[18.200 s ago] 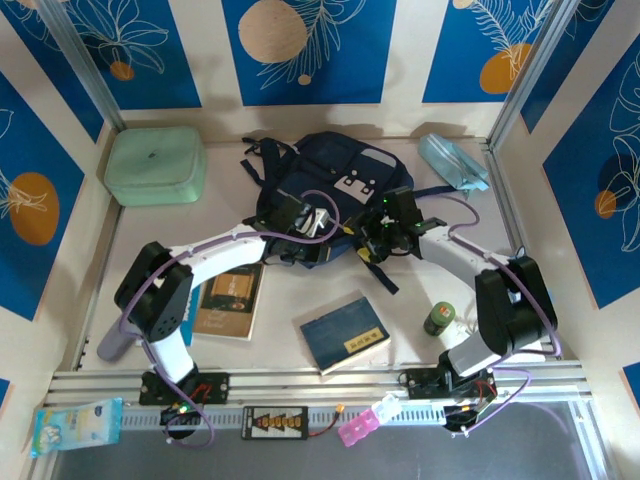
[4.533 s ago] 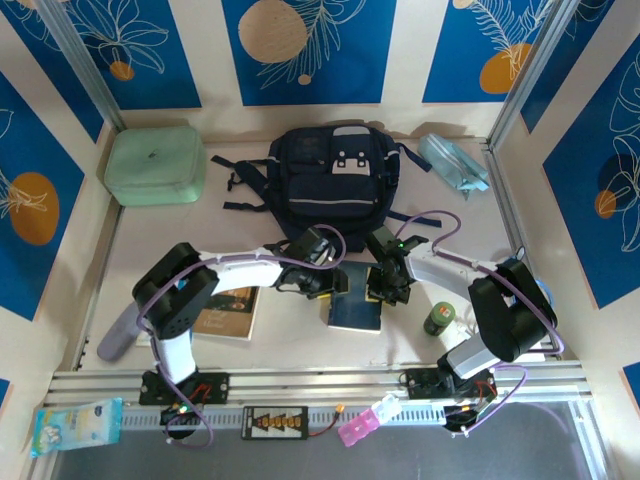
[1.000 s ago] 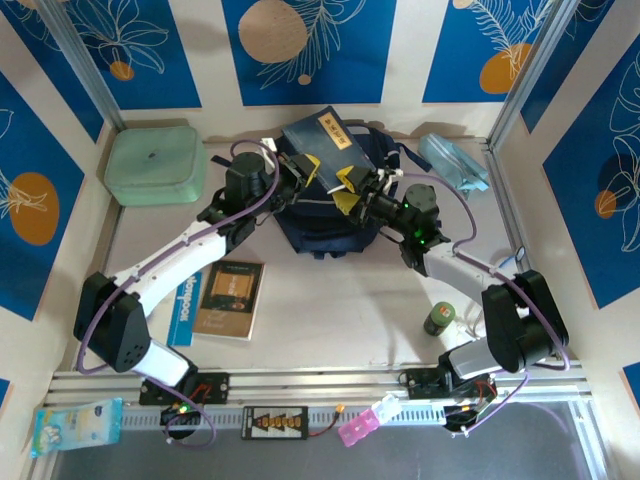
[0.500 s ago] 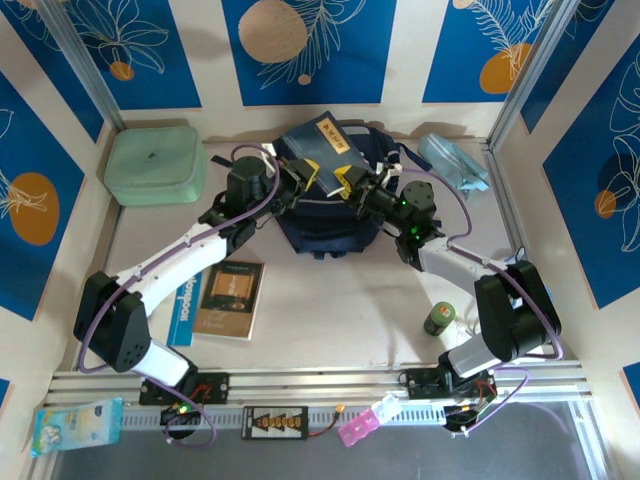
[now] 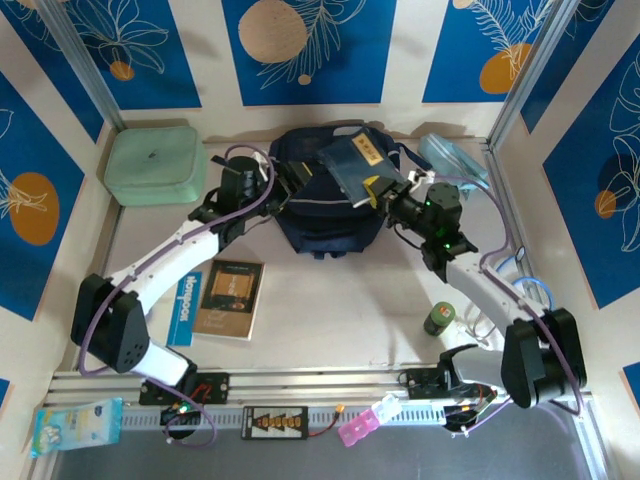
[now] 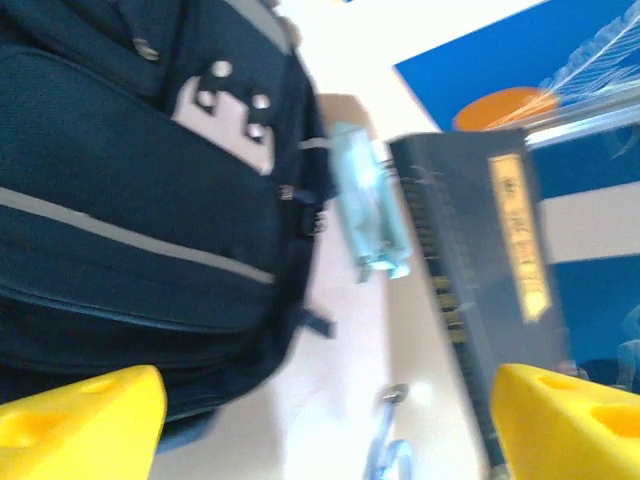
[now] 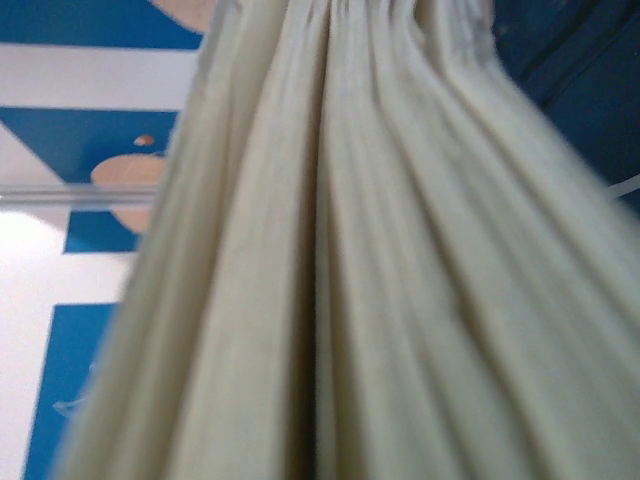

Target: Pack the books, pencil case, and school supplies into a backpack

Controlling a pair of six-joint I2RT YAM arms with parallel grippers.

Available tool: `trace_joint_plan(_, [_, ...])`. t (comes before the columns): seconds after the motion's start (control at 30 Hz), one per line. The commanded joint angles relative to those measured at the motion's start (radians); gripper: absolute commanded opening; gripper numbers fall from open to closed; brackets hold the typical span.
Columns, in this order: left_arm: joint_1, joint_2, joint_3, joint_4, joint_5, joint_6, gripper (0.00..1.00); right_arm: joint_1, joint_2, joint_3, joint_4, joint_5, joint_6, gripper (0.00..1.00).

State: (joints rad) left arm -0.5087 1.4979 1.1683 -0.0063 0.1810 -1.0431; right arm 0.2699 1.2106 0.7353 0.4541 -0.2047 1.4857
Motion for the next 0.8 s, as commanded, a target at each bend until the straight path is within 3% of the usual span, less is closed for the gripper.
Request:
trace_joint_plan(0.0, [0.018,0.085,0.049,-0.12,0.034,0.208,0.88,-0.041,-0.067,-0.031,-0.166,0.043,-0.139,0.1])
trace_joint_plan(0.17, [0.022,0.253,0.16,-0.146,0.115,0.342,0.91,-0.067,-0.125,-0.043,-0.264,0.048,-0.187,0.1])
trace_joint_plan(0.3, [0.023,0.371,0.238,-0.21,0.098,0.405,0.91,-0.075,-0.15,-0.046,-0.319,0.048,-0.21,0.1])
trace_joint_plan(0.6, [-0.046,0.418,0.092,-0.095,0.159,0.272,0.88,-0.108,-0.186,-0.049,-0.417,0.046,-0.258,0.11])
trace_joint_plan(0.77, [-0.112,0.4,0.007,-0.023,0.168,0.186,0.87,-0.191,-0.212,-0.064,-0.392,-0.016,-0.254,0.12])
